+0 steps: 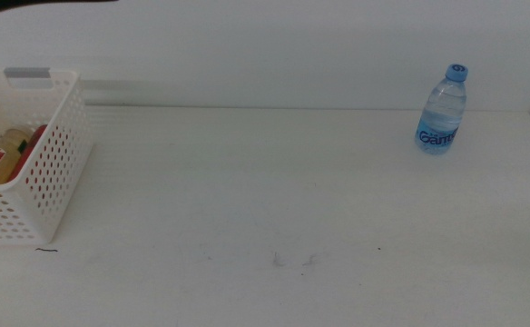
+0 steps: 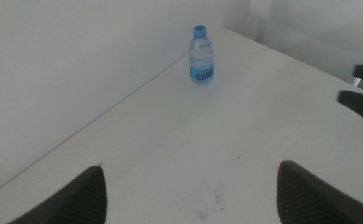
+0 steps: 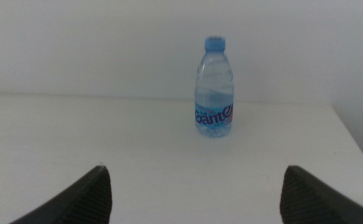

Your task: Use arms to grab the bottles and put them into the dustbin to the left of the table.

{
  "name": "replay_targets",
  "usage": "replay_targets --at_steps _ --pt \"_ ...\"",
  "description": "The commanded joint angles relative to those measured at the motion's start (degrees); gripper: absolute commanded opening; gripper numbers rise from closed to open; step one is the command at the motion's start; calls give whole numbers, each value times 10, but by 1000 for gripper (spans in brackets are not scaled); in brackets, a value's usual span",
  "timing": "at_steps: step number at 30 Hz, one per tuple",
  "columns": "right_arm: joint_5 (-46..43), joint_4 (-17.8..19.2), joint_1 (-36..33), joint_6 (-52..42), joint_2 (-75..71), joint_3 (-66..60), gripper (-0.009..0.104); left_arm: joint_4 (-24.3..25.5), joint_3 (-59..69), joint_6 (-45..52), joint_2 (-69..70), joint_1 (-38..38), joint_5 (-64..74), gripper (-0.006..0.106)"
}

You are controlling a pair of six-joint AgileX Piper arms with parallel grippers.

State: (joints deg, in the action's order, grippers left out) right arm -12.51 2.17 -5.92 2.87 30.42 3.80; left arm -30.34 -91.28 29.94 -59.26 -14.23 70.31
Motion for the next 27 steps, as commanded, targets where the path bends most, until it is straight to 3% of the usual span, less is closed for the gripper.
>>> replay_targets --at_steps 1,13,20,27 --pt "-63 2 2 -13 98 35 89 -1 4 0 0 -1 -3 94" --pt "-472 -2 2 2 511 93 89 4 4 0 0 -1 -3 94" --pt "-474 -53 2 -35 677 215 89 4 4 0 0 -1 -3 94" --pt "-458 -76 2 -66 795 367 89 12 4 0 0 -1 -3 94"
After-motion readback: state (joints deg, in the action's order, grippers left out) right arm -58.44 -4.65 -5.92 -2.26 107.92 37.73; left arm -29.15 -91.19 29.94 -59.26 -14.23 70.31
